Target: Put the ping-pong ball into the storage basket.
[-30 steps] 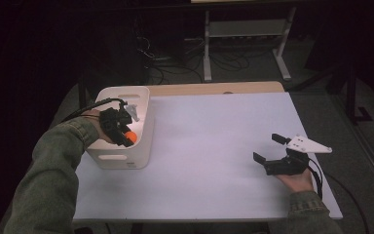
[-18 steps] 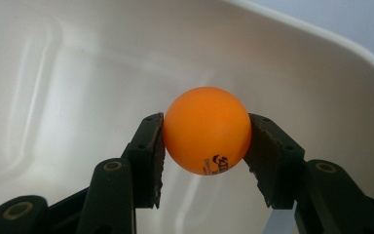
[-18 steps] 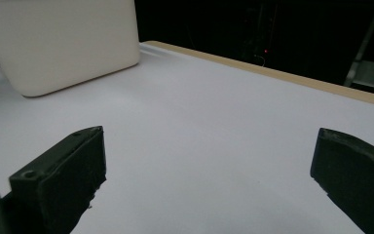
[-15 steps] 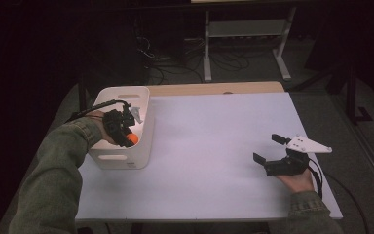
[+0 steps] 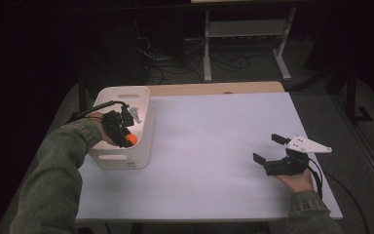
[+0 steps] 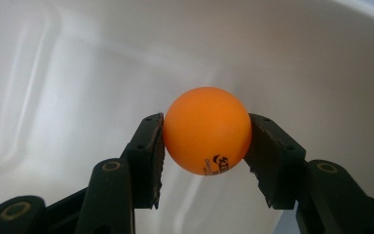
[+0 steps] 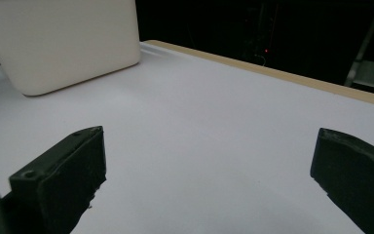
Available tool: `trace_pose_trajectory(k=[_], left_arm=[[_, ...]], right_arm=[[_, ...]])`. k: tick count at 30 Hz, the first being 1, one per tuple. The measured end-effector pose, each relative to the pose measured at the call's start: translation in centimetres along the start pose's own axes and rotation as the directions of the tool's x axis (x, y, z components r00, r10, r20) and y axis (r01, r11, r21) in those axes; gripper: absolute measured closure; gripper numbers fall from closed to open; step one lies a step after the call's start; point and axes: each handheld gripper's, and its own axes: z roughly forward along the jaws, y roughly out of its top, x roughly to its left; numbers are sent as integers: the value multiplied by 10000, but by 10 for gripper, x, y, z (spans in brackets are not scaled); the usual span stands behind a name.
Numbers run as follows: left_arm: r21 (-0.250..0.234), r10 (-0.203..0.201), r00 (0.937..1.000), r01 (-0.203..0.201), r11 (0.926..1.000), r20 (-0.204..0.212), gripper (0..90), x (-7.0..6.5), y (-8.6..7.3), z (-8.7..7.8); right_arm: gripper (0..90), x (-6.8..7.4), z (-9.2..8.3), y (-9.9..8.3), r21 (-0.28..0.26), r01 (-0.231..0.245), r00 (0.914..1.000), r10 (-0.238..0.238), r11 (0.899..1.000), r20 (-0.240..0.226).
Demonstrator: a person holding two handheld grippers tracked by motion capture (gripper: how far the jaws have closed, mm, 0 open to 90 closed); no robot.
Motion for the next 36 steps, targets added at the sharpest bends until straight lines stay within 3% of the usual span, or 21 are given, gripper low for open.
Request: trace_pose_trajectory(k=[15,21,28,30,36], left_arm=[[-262,-265,9970,246,9994,-732,323,0,-5,-11],[-339,-451,9958,425,9985,-797,284,0,-6,-15],[-577,-757,9926,705,9958,-945,138,0,-7,-25],[-726,-855,9901,777,9943,-1111,131,1,-7,-30],[-840,-1082,9884,995,9915,-1068,40,1,-6,-35]], right_arm=[[0,0,0,0,-24,3,10000,-3,10000,1],[0,0,0,0,-25,-2,10000,2,10000,-1],[0,0,0,0,-6,-11,10000,11,10000,-4],[0,0,0,0,-6,-10,10000,10,10000,0],[0,0,0,0,-3,-15,10000,15,10000,-1]])
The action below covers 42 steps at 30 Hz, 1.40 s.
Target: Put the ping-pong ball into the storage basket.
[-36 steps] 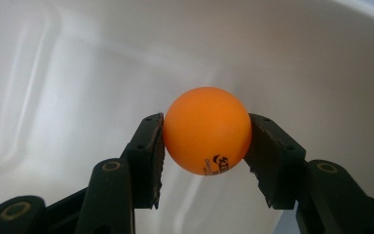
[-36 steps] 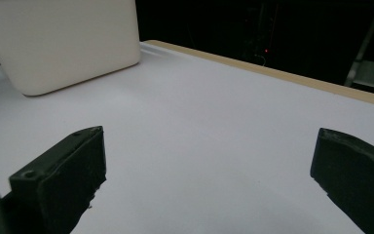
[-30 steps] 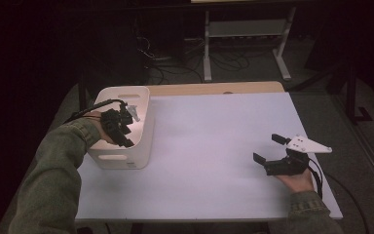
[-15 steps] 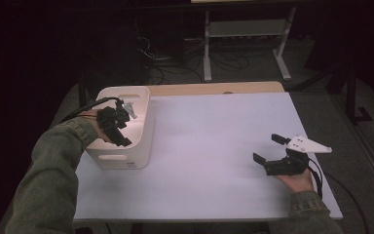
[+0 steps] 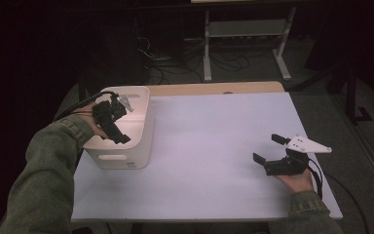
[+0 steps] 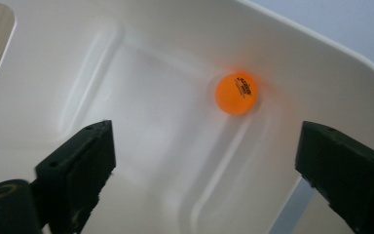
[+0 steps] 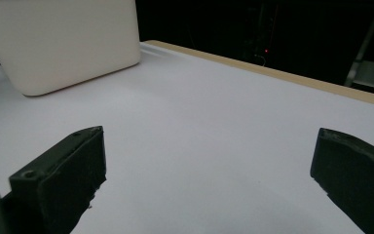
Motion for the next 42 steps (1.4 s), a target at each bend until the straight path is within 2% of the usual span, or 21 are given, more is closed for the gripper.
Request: trace_pose_trajectory(k=[1,2,6,11,19,26,27,31,36,42], left_arm=[[34,-21,10000,21,10000,-23,40,0,0,-1],[16,-126,9999,126,9999,3,0,1,0,0],[-158,-294,9996,295,9994,48,0,2,-1,-4],[-333,-193,9998,192,9993,-27,0,1,-2,-8],[-894,-161,9998,154,9959,-76,0,-6,-9,-19],[-1588,-297,9995,308,9868,93,0,-10,-19,-22],[-1772,-365,9993,381,9834,119,0,-10,-21,-20],[-1811,-331,9994,346,9829,118,0,-11,-23,-18],[-2143,-370,9990,415,9759,248,0,-14,-29,-16],[-2704,-631,9974,704,9602,356,0,-14,-37,-18]], right_arm=[[0,0,0,0,0,2,10000,-2,10000,-1],[0,0,0,0,6,2,10000,-2,10000,-6],[0,0,0,0,23,27,10000,-27,10000,1],[0,0,0,0,18,21,10000,-21,10000,-1],[0,0,1,0,31,16,10000,-16,10000,-15],[0,0,1,0,50,22,10000,-22,10000,-11],[0,0,1,0,49,37,10000,-37,10000,-6],[0,1,1,0,70,12,10000,-12,10000,-21],[0,1,1,0,76,9,10000,-9,10000,-8],[0,1,1,0,75,28,10000,-28,10000,-10]])
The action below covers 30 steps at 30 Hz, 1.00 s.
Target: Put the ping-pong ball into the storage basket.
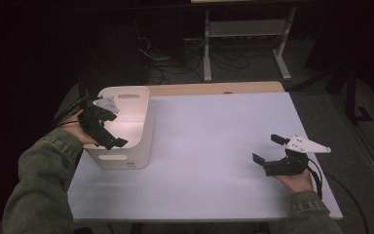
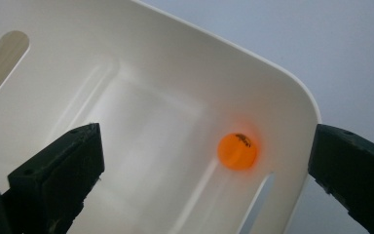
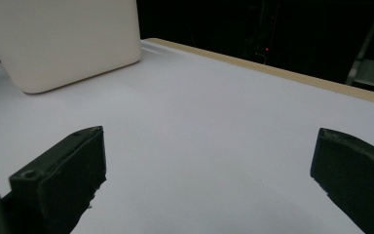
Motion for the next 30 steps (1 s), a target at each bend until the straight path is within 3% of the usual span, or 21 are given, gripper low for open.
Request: trace_pose_trajectory(k=[10,11,13,21,30], left_arm=[[-672,-269,9996,271,9974,39,0,0,-11,1],[-972,-320,9995,318,9948,-4,0,-1,-14,-1],[-1071,-344,9994,339,9937,-32,0,-1,-15,-2],[-1586,-138,9997,105,9873,-194,0,-10,-14,-2],[-2076,-214,9995,164,9781,-218,0,-14,-18,0]], right_arm=[[0,1,0,0,31,36,10000,-36,10000,5],[0,1,0,0,34,27,10000,-27,10000,16],[0,1,0,0,29,23,10000,-23,10000,19],[0,1,-1,0,26,41,10000,-41,10000,13],[0,0,0,0,44,53,10000,-53,10000,12]])
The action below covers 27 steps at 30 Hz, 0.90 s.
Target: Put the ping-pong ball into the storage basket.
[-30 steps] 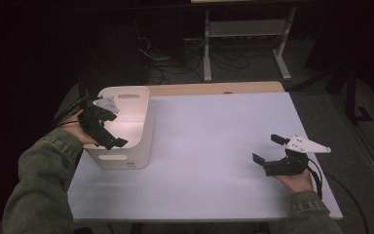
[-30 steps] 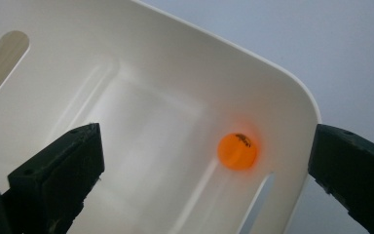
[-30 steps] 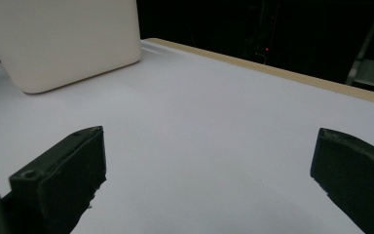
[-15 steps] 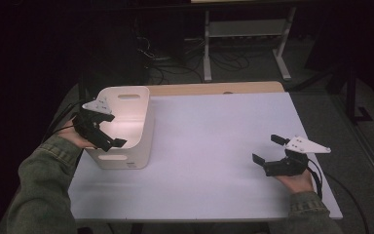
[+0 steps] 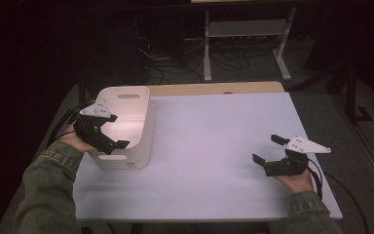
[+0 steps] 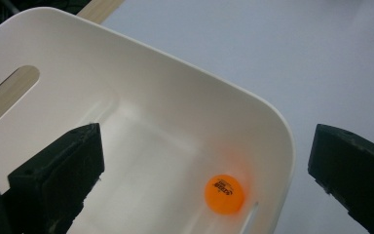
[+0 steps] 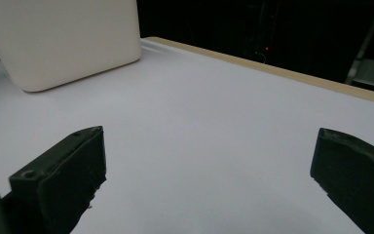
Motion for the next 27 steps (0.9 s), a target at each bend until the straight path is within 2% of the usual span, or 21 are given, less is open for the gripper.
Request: trace_pose_trajectory(k=[5,8,17,18,27], left_arm=[[-333,-151,9999,150,9993,-31,0,0,-5,-1],[-772,-333,9994,329,9965,-39,0,-2,-10,-4],[-1311,-493,9986,464,9903,-188,0,-9,-19,-5],[-1506,-520,9984,478,9874,-239,0,-10,-20,-8],[-2151,-770,9957,641,9745,-520,0,-16,-25,-12]], right_arm=[[0,0,0,0,-4,-8,10000,8,10000,-2],[0,0,0,0,-6,1,10000,-1,10000,7],[0,0,0,0,0,-10,10000,10,10000,15],[0,0,0,0,1,-14,10000,14,10000,17],[0,0,-1,0,-11,-4,10000,4,10000,11]])
